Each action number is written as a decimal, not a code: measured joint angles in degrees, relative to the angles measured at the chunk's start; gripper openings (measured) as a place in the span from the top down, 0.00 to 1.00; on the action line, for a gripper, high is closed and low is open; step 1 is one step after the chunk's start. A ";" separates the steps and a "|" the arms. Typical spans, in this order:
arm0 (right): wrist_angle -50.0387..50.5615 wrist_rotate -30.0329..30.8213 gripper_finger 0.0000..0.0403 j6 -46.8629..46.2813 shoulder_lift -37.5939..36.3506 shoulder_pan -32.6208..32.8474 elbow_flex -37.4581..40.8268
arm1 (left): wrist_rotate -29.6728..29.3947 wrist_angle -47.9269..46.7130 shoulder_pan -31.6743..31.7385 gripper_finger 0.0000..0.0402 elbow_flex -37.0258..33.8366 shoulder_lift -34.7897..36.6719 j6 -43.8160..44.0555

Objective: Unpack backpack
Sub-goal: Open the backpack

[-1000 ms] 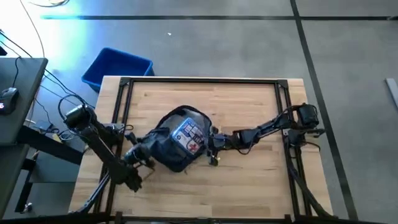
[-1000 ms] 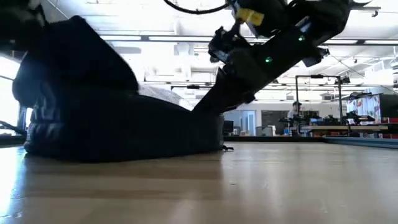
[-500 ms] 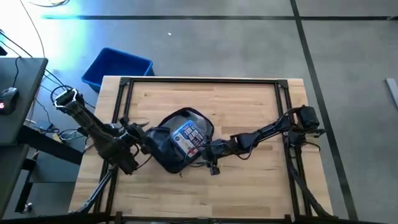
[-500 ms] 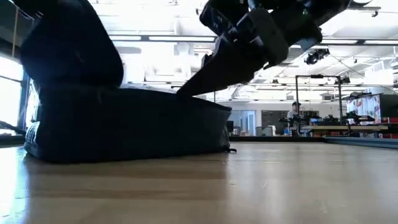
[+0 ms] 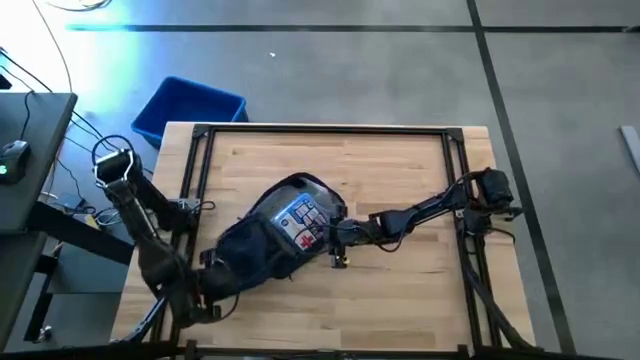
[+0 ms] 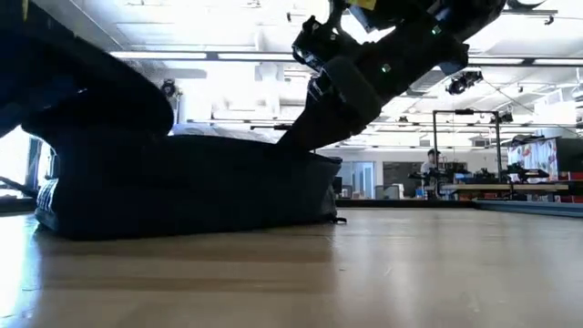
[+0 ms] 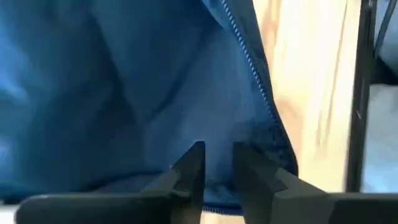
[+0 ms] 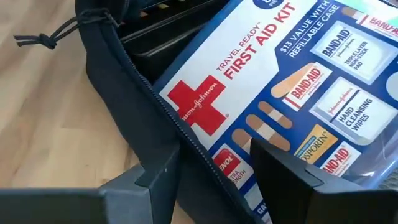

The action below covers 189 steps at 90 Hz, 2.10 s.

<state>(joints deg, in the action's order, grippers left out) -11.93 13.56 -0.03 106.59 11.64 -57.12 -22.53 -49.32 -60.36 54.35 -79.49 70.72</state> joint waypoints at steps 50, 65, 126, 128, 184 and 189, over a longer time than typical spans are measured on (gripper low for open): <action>5.97 3.41 0.56 0.08 -0.20 -0.89 -4.68 | 16.05 -0.02 -3.18 0.65 4.10 2.59 16.63; 10.53 3.45 0.56 -1.90 -0.20 -1.64 -4.72 | 16.40 3.86 -3.46 0.65 4.71 2.57 24.12; 11.48 3.17 0.56 -2.98 -0.20 -1.42 -4.72 | 11.06 1.29 -1.74 0.61 5.09 2.31 13.56; 11.48 3.17 0.56 -2.98 -0.20 -1.42 -4.72 | 7.51 0.41 -1.48 0.62 5.09 2.31 11.50; 11.95 2.45 0.56 -4.03 0.25 -1.20 -4.70 | -2.43 -11.65 16.15 0.75 -13.46 3.01 16.91; 12.03 2.45 0.56 -4.05 0.27 -1.10 -4.70 | 0.95 -10.08 15.91 0.76 -15.02 3.01 18.35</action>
<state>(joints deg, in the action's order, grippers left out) 0.10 16.01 -4.08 106.86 10.54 -61.82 -21.59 -59.40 -44.45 39.33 -76.49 89.07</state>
